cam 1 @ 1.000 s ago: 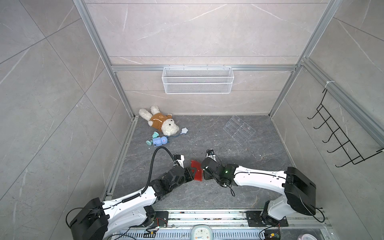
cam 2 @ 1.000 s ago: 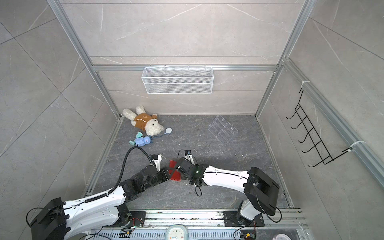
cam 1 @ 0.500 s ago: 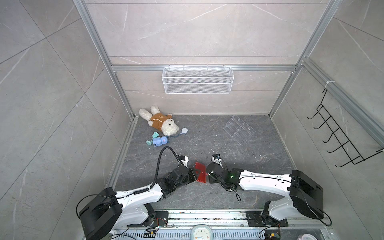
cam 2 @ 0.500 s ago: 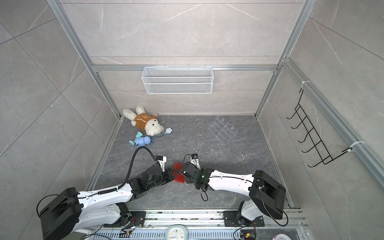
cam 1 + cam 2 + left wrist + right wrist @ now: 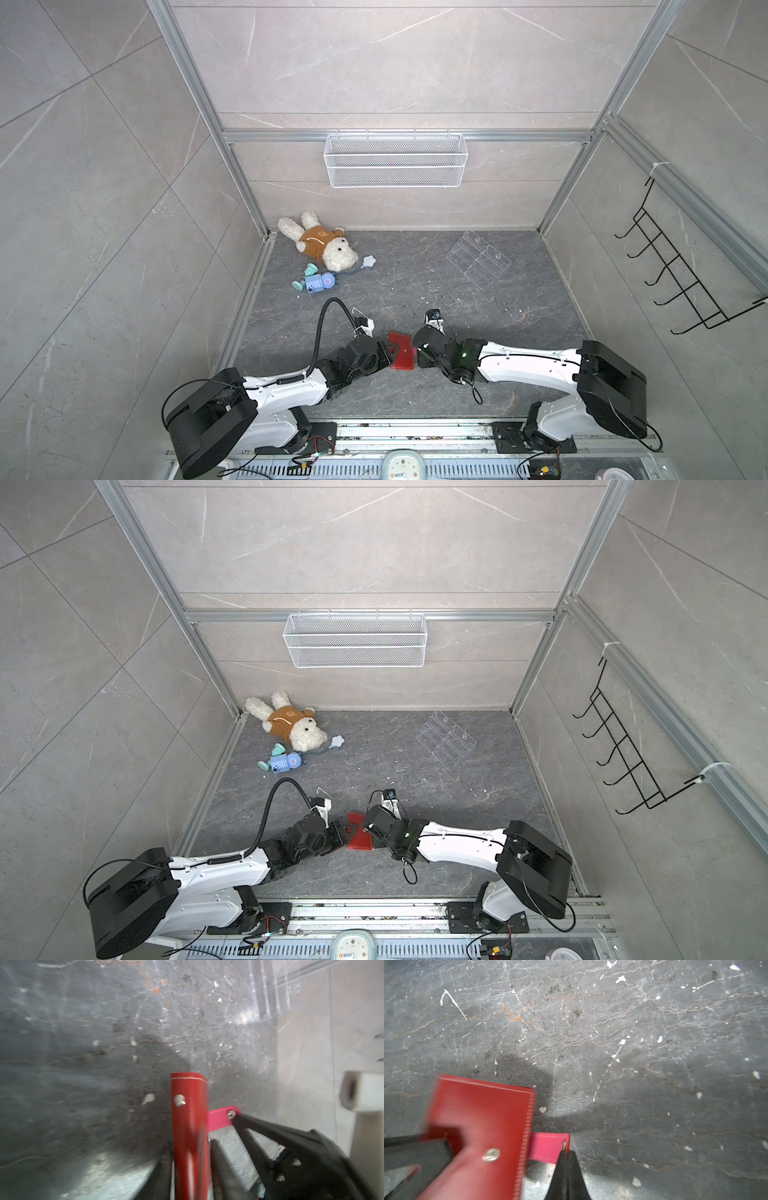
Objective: Take the credit cards out of the card holder
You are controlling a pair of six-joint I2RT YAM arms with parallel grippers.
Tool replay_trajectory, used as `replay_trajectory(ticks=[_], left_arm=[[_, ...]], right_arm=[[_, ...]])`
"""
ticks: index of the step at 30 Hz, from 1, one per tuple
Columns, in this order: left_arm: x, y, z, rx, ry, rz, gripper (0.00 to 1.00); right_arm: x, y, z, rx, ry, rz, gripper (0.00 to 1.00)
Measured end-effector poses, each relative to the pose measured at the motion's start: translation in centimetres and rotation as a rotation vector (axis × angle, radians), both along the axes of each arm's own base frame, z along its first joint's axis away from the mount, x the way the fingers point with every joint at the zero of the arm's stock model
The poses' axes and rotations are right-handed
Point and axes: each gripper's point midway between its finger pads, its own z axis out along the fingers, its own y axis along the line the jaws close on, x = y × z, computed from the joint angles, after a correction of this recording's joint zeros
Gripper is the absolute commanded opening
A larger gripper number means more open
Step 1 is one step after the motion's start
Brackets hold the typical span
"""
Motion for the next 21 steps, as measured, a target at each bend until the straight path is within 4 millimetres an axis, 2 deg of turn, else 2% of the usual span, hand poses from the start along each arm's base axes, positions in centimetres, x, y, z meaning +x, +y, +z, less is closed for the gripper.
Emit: replay_trajectory(ticks=[4, 12, 15, 21], left_arm=[[-0.3, 0.9, -1.0, 0.032, 0.019, 0.019, 0.65], [-0.4, 2.1, 0.0, 0.044, 0.000, 0.047, 0.77], [-0.5, 2.4, 1.1, 0.050, -0.012, 0.046, 0.81], [-0.1, 2.9, 5.8, 0.012, -0.085, 0.065, 0.84]], right_arm=[[-0.1, 0.0, -0.4, -0.009, 0.009, 0.002, 0.00], [-0.2, 0.3, -0.3, -0.004, 0.017, 0.022, 0.00], [-0.4, 1.1, 0.4, 0.003, 0.009, 0.054, 0.00], [-1.1, 4.7, 4.2, 0.052, -0.042, 0.159, 0.00]])
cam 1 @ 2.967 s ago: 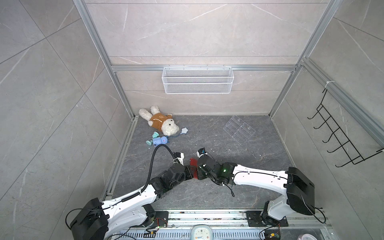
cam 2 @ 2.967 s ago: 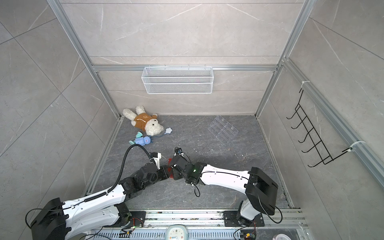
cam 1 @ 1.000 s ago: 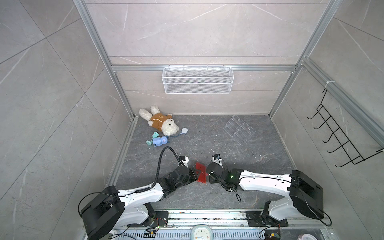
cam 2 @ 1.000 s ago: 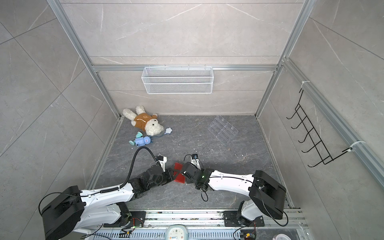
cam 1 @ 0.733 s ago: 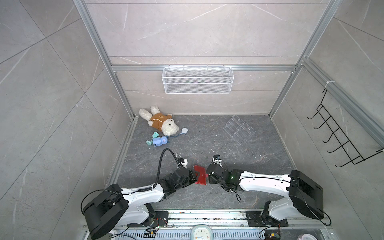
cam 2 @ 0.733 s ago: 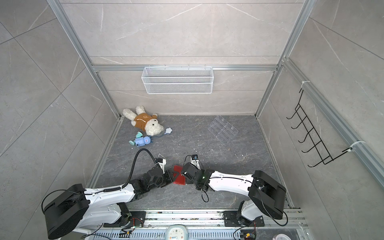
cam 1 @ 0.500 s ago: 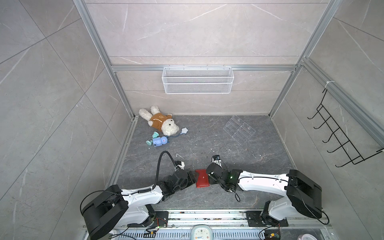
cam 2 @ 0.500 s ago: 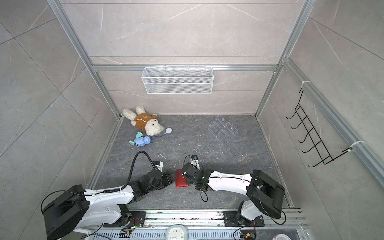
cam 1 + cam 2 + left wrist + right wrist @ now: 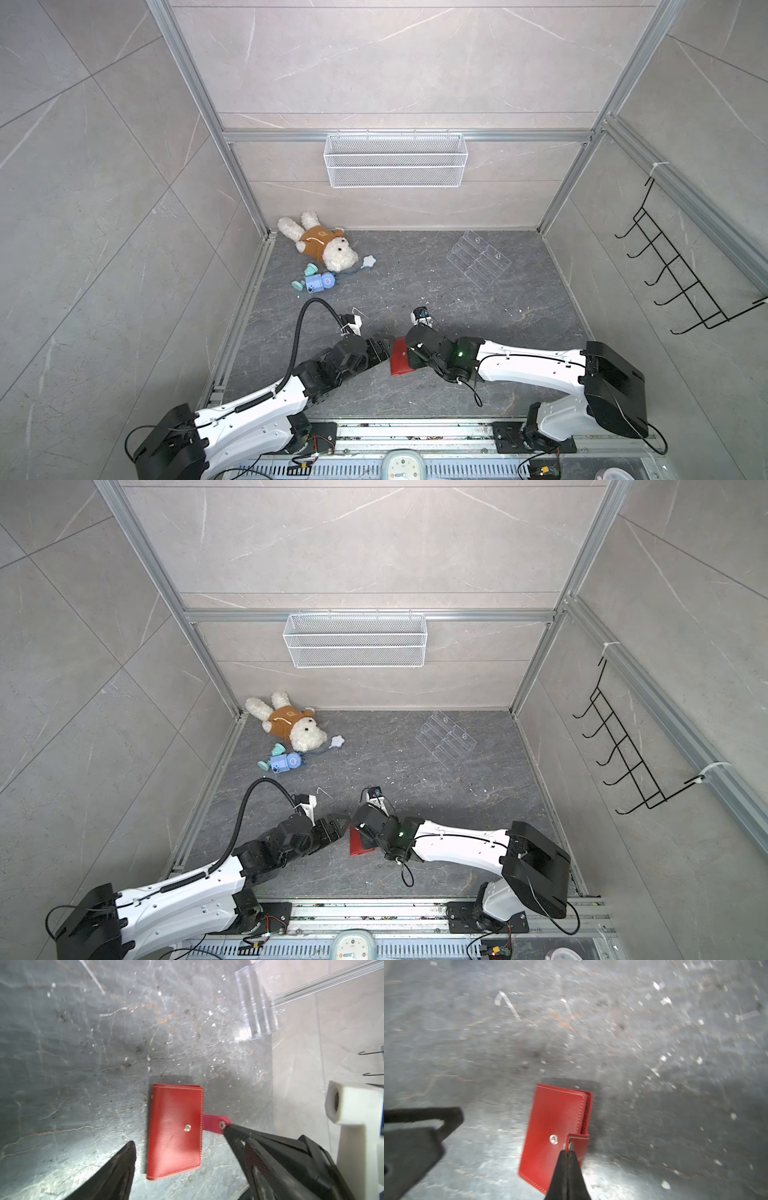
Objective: Take the credit cards out of the card holder
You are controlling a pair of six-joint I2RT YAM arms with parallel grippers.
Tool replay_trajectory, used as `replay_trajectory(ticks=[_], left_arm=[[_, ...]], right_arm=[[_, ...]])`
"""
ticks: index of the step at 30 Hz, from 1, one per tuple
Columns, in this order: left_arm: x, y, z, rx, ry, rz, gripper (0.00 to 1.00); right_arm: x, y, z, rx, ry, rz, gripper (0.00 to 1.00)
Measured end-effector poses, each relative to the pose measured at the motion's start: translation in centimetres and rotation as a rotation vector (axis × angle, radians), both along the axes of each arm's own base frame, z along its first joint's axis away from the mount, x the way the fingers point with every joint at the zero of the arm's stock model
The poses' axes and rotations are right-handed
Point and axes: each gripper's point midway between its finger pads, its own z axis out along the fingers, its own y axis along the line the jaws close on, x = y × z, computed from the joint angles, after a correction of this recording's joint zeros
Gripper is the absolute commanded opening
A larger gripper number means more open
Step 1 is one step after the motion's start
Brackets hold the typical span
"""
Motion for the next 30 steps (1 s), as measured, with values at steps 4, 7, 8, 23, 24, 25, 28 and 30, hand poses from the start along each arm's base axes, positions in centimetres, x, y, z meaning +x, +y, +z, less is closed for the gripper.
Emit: replay_trajectory(ticks=[4, 7, 8, 23, 24, 25, 28, 30], left_arm=[[-0.2, 1.1, 1.8, -0.017, -0.033, 0.025, 0.84], [-0.6, 2.0, 2.1, -0.013, -0.039, 0.039, 0.84], [-0.7, 2.3, 2.2, -0.010, -0.039, 0.043, 0.84], [-1.7, 4.8, -0.1, 0.055, -0.001, 0.087, 0.83], [-1.7, 4.8, -0.2, 0.058, 0.004, 0.089, 0.82], [-1.8, 4.9, -0.3, 0.059, 0.006, 0.091, 0.82], [-1.9, 5.1, -0.2, 0.043, 0.004, 0.098, 0.82], [-2.0, 5.4, -0.1, 0.027, -0.003, 0.104, 0.82]], right_arm=[[-0.7, 2.8, 2.8, 0.049, -0.035, 0.067, 0.00], [-1.2, 4.2, 3.9, 0.077, -0.042, 0.103, 0.00], [-1.3, 4.5, 4.1, 0.083, -0.040, 0.110, 0.00], [-1.5, 4.2, 3.5, 0.064, -0.029, 0.113, 0.00], [-1.5, 4.2, 3.6, 0.065, -0.031, 0.116, 0.00], [-1.6, 4.2, 3.8, 0.068, -0.035, 0.120, 0.00], [-1.7, 4.4, 4.3, 0.077, -0.039, 0.143, 0.00], [-1.9, 4.9, 4.6, 0.084, -0.035, 0.167, 0.00]])
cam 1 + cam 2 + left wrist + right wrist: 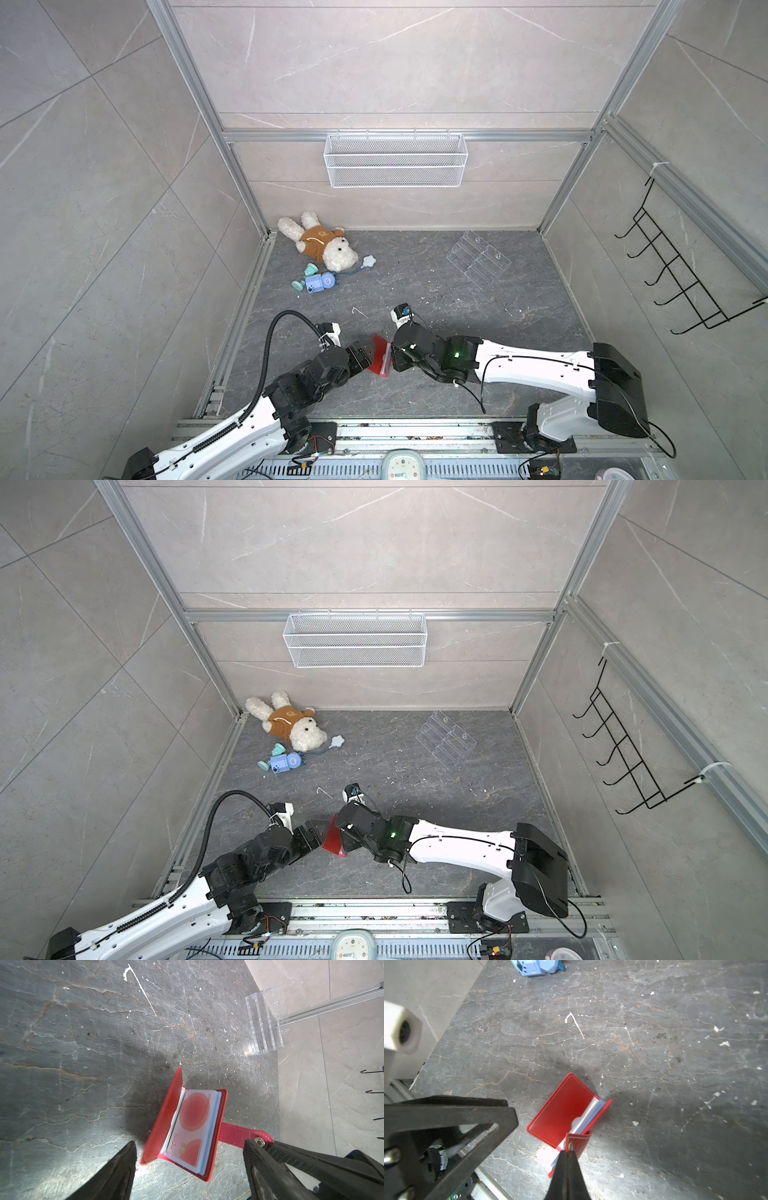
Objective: Take the credit cards out of the card holder
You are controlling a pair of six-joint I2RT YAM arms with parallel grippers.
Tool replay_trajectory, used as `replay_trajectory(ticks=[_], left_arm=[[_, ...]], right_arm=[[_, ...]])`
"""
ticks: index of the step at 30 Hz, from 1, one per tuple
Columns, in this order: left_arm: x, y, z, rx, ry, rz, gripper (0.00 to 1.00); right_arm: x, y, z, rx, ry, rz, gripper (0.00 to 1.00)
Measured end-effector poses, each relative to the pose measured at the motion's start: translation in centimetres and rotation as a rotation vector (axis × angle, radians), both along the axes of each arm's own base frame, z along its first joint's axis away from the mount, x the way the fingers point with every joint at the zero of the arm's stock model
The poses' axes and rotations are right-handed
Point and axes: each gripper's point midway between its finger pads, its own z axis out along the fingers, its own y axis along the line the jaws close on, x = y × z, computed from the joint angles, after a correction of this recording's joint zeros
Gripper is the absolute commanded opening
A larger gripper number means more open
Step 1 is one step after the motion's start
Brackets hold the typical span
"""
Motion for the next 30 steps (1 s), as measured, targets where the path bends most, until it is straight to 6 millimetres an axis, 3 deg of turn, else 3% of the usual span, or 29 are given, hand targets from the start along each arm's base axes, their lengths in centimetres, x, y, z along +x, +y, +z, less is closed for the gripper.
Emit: replay_trajectory(ticks=[5, 13, 19, 24, 30], left_arm=[[-0.3, 0.8, 0.1, -0.015, -0.011, 0.019, 0.82], [-0.3, 0.9, -0.9, 0.010, 0.015, 0.025, 0.81], [-0.3, 0.9, -1.8, 0.033, 0.033, 0.025, 0.81], [-0.4, 0.8, -2.7, 0.036, 0.048, 0.025, 0.80], [-0.6, 0.1, -3.8, 0.015, 0.069, 0.001, 0.78]], right_arm=[[0.1, 1.8, 0.3, 0.032, 0.011, 0.029, 0.00], [1.1, 1.0, -0.3, 0.018, 0.021, -0.004, 0.00], [2.3, -4.1, -1.2, -0.020, 0.032, -0.111, 0.00], [3.0, -8.1, -3.9, -0.090, 0.068, -0.206, 0.00], [2.4, -10.8, -6.9, -0.161, 0.111, -0.261, 0.00]])
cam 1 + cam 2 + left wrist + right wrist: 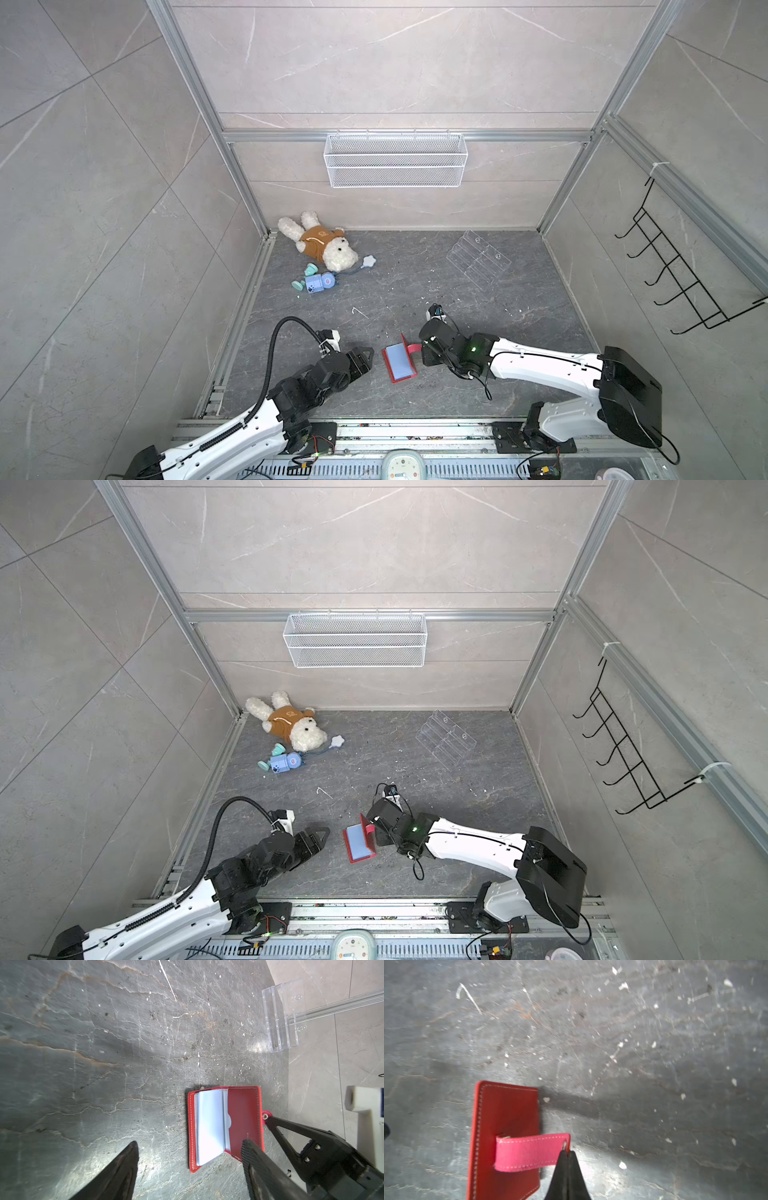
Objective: Take the credit cards out of the card holder
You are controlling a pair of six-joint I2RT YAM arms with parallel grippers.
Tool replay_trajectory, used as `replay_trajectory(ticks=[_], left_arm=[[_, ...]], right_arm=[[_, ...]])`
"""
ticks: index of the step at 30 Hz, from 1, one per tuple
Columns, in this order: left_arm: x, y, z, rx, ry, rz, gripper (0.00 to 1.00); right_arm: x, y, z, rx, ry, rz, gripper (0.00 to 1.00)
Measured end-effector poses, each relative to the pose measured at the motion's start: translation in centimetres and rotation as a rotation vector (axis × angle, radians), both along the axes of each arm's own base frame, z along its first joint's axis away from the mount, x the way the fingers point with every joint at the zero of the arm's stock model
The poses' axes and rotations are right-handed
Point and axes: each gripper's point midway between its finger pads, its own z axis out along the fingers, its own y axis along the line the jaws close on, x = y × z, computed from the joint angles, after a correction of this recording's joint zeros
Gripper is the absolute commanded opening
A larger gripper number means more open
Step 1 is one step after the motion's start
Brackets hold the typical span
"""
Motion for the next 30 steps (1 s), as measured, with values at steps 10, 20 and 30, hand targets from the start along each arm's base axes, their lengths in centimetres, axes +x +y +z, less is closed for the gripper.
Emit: replay_trajectory(ticks=[10, 20, 30], left_arm=[[0.0, -1.8, -0.5, -0.035, 0.024, -0.049, 0.72], [0.3, -3.9, -1.5, -0.065, 0.054, -0.100, 0.61], [0.1, -5.4, -3.3, -0.086, 0.104, -0.137, 0.44]], right_arm=[[0.3, -1.4, 0.3, -0.019, -0.015, -0.054, 0.00], [0.6, -6.1, -2.2, -0.105, 0.041, -0.197, 0.00], [0.3, -7.7, -4.9, -0.147, 0.104, -0.234, 0.00]])
